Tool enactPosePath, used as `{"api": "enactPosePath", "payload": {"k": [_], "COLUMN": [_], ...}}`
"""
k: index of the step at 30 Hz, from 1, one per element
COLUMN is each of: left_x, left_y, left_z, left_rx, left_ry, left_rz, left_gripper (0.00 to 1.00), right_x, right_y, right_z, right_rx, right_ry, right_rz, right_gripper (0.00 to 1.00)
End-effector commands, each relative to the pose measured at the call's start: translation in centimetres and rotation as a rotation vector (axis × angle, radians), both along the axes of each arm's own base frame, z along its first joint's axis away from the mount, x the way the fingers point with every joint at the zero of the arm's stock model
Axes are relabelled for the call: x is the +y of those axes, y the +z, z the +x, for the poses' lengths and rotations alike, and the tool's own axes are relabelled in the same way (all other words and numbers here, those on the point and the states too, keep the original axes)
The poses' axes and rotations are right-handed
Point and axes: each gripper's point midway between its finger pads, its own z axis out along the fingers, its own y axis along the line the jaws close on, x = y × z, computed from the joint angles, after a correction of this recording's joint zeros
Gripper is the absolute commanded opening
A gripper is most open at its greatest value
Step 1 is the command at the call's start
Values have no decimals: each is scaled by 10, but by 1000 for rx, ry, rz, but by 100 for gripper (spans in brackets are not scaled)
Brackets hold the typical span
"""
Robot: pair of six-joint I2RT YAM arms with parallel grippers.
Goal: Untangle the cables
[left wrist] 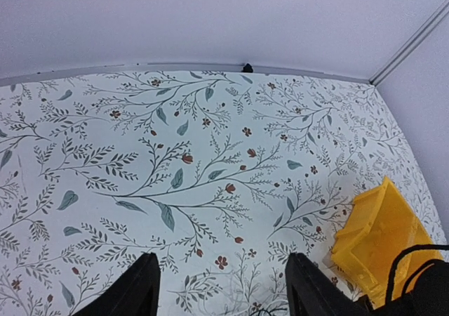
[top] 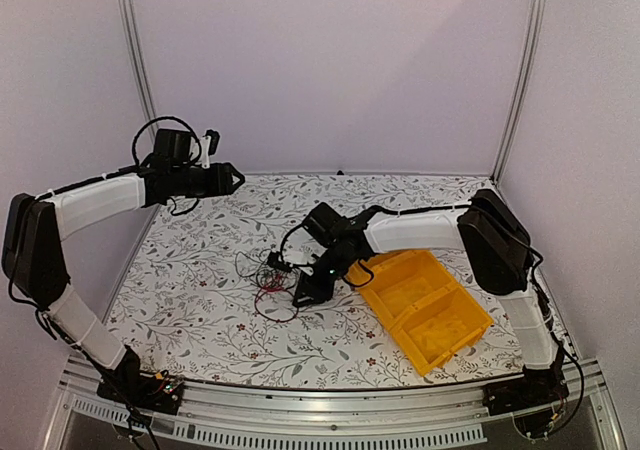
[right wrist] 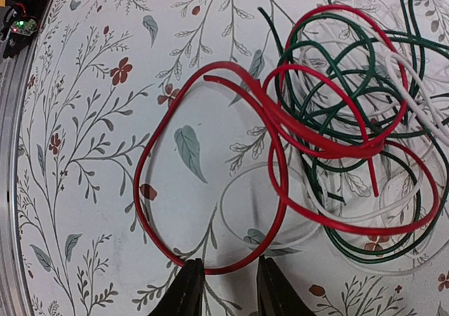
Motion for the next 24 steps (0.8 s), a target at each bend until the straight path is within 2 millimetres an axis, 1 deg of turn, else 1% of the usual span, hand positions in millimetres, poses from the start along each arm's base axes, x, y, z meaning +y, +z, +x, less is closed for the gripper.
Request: {"api": "enactPosePath", "payload": {"k": [1, 3, 6, 8, 10, 12, 14, 17, 18, 19, 21, 22, 23, 24], "left_x": [3, 3, 4, 5, 7, 9, 8, 3, 0, -5, -23, -35, -45, -54], "left_y": [10, 11, 12, 13, 12, 11, 11, 11, 10, 8, 7, 7, 6, 4], "left_z": [-2, -3, -3, -3, -3, -3, -3, -6, -7, -11, -20, -27, -34, -41], "left_rx": [-22, -24, -27, -31, -31, -32, -32, -40, -45, -45, -45, -48, -42, -31], "left_ry": [2, 1, 3, 10, 17, 23, 21, 0, -7, -12, -31, -54, -72, -85], "left_rz": [-14, -14, -16, -12, -5, 0, 4, 8, 17, 29, 48, 55, 53, 37], "left_gripper": [63, 63, 63, 63, 63, 63, 63, 63, 63, 63, 63, 63, 63, 63], "right_x": [11, 13, 15, 13, 12, 11, 10, 6, 4, 1, -3, -4, -6, -8], "right_y": [-4, -8, -16, -22, -25, -25, -22, -9, 3, 8, 28, 46, 55, 69], "right_z": [-2, 0, 4, 9, 14, 14, 12, 10, 11, 10, 11, 11, 10, 8], "right_rx": [48, 54, 55, 45, 30, 30, 31, 21, -1, -14, -57, -81, -93, -108], "right_ry": [-8, -19, -43, -69, -94, -100, -97, -99, -98, -93, -85, -83, -76, -71], "right_rz": [4, 0, -18, -39, -54, -57, -54, -48, -36, -35, -15, 8, 19, 37], "right_gripper": [30, 29, 24, 23, 23, 11, 7, 7, 6, 1, 0, 0, 0, 0]}}
